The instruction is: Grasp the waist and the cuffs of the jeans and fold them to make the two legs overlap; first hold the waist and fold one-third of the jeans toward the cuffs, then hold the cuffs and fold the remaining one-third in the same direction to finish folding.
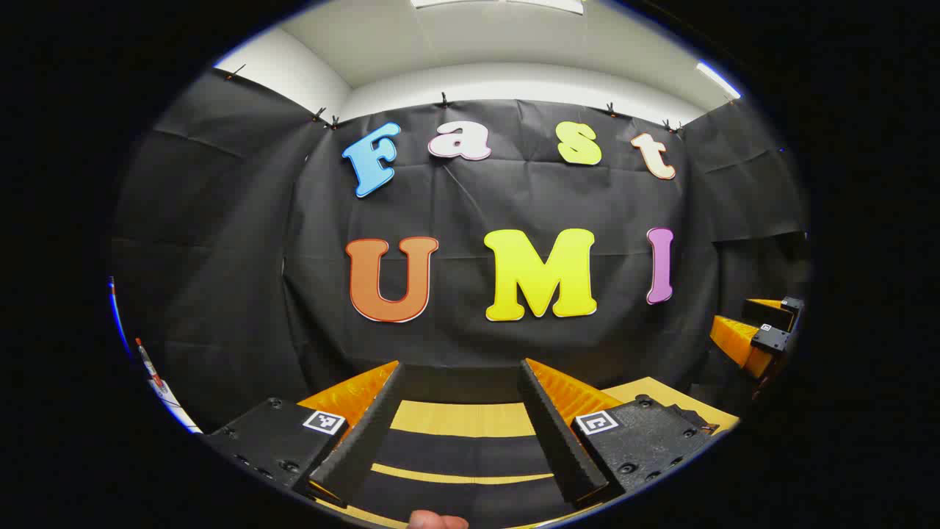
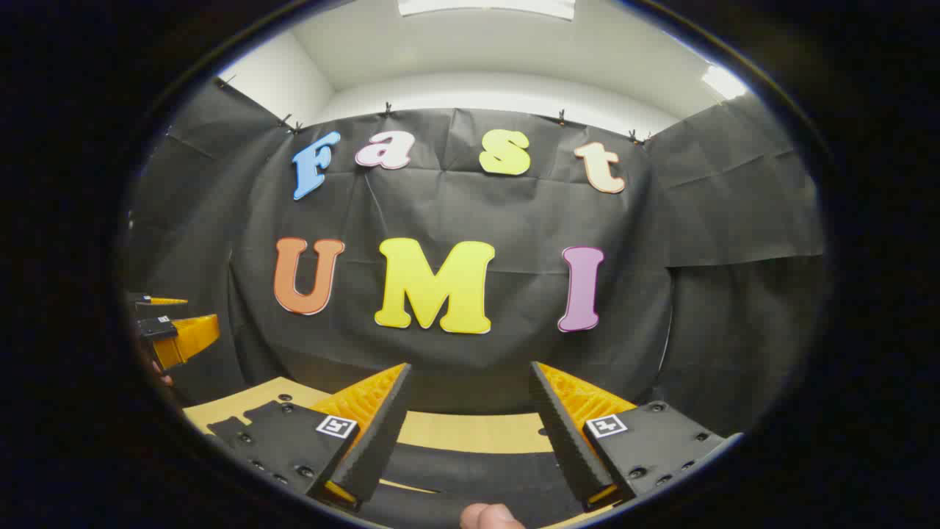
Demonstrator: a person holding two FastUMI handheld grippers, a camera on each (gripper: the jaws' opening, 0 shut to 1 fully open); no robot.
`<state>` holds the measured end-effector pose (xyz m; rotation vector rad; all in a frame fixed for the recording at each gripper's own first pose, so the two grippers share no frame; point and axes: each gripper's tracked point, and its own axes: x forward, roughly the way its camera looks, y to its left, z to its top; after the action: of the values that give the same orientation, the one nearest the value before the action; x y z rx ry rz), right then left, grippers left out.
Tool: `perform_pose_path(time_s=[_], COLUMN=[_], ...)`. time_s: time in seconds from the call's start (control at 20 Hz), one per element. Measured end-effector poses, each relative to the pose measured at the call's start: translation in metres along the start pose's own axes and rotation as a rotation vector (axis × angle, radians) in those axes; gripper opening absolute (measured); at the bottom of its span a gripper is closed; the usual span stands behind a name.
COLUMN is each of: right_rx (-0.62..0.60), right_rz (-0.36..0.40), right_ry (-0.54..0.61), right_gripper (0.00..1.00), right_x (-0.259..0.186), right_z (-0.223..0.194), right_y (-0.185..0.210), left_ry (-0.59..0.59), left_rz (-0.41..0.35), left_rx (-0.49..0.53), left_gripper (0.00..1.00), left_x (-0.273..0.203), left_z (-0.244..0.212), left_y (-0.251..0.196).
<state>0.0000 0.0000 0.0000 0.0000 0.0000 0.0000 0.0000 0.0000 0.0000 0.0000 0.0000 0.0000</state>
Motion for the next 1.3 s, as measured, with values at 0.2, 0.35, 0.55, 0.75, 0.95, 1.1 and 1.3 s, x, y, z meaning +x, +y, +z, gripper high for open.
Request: perform_pose_path(time_s=[0.2,0.35,0.55,0.75,0.95,1.1,1.3], right_rx=[0.011,0.018,0.049,0.033,0.027,0.021,0.067], right_rz=[0.006,0.010,0.001,0.006,-0.028,-0.049,-0.085], right_ry=[0.003,0.001,0.006,0.007,0.025,0.055,0.165], right_gripper=[0.96,0.97,0.96,0.96,0.96,0.97,0.97], right_x=[0.007,0.010,0.017,0.017,0.018,0.021,0.025], right_z=[-0.003,-0.004,-0.005,-0.010,-0.017,-0.029,-0.065], right_y=[-0.006,-0.018,-0.037,-0.045,-0.057,-0.068,-0.101], left_ry=[-0.001,-0.006,-0.011,0.007,0.032,0.053,0.133], left_rz=[0.016,0.005,-0.013,-0.026,-0.025,-0.012,0.081], left_rx=[-0.007,-0.006,0.016,-0.001,-0.018,-0.010,-0.046], left_gripper=[0.98,0.98,0.98,0.98,0.98,0.98,0.99], left_x=[0.002,0.003,0.004,0.006,0.014,0.021,0.027], left_z=[-0.001,0.000,0.005,0.000,-0.011,-0.020,-0.058], left_y=[-0.007,-0.023,-0.043,-0.053,-0.044,-0.024,0.036])
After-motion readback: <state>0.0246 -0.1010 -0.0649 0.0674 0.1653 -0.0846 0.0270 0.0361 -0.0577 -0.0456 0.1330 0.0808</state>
